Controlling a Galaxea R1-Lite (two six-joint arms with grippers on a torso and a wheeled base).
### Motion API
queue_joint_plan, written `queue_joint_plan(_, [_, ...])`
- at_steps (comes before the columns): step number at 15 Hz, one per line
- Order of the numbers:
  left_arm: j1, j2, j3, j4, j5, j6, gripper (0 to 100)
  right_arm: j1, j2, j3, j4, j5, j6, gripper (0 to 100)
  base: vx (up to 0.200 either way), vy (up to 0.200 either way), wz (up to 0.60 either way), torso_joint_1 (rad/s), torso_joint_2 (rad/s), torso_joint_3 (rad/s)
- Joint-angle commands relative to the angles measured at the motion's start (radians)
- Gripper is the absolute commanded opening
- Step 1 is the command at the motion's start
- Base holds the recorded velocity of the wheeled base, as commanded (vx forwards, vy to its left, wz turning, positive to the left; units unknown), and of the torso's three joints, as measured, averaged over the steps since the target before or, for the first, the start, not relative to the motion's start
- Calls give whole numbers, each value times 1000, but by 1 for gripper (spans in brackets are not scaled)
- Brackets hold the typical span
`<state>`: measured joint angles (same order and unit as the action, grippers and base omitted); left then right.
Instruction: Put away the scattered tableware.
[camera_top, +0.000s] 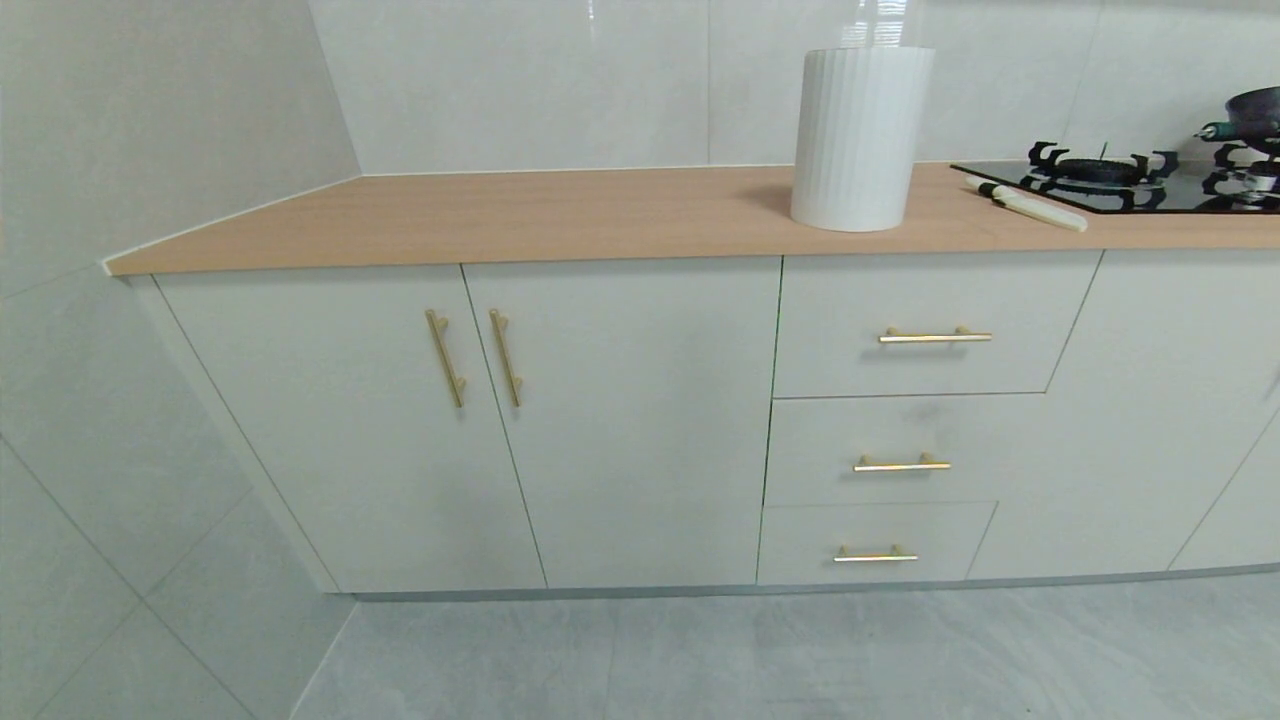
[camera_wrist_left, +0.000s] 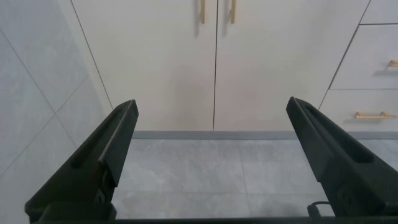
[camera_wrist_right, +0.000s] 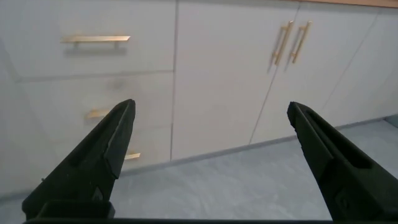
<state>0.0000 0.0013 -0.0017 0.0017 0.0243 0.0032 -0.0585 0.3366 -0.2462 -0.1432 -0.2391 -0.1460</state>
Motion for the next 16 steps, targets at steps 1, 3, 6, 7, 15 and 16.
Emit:
queue_joint_plan(1, [0,0,0,0,2,0,100,14,-222,8,93,73,32,100,0,0,0,0,0,0])
queue_joint_plan(3, [0,0,0,0,0,0,100,88,-281,59,100,116,57,100,0,0,0,0,0,0])
queue_joint_plan(6, [0,0,0,0,0,0,100,77,-294,102,103,115,83,100,0,0,0,0,0,0])
queue_joint_plan(7, [0,0,0,0,0,0,100,60,-335,116,113,113,80,100,0,0,0,0,0,0])
queue_joint_plan(15, [0,0,0,0,0,0,100,59,-337,246,139,219,186,100,0,0,0,0,0,0])
queue_joint_plan(16, [0,0,0,0,2,-2,100,59,-337,246,134,227,180,100,0,0,0,0,0,0])
